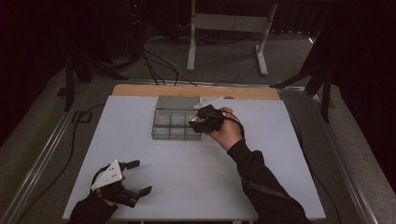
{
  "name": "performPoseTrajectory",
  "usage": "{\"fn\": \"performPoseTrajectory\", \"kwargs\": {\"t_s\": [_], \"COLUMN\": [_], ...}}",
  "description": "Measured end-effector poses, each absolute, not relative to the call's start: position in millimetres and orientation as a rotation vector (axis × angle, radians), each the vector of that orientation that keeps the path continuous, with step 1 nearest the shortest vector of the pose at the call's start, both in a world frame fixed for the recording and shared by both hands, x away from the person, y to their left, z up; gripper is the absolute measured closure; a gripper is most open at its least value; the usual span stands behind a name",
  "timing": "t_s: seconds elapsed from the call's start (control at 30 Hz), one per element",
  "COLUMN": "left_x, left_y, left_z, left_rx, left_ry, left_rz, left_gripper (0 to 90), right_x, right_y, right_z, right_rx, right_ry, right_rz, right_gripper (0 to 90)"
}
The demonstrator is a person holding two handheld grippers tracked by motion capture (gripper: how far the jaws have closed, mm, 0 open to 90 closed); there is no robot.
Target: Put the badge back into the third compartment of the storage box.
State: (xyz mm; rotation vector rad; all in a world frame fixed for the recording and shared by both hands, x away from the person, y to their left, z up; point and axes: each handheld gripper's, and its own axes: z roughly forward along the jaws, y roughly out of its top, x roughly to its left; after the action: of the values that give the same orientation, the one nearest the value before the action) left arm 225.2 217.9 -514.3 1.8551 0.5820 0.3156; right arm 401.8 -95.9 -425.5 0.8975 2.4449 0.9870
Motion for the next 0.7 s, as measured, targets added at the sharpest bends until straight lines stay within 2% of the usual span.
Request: {"fn": "performPoseTrajectory", "kwargs": {"t_s": [0.7], "left_x": [224.4], "left_y": [218.5], "left_z": [-513.4], "left_rx": [1.843], "left_ry": [0.576], "left_rz": [0.310], "left_gripper": [0.0], "right_x": [442.5], "right_y": [-79.9], "right_z": [-426.7], "right_rx": [0.992], "right_ry": [2.426], "right_rz": [0.953], "right_gripper": [47.5]}}
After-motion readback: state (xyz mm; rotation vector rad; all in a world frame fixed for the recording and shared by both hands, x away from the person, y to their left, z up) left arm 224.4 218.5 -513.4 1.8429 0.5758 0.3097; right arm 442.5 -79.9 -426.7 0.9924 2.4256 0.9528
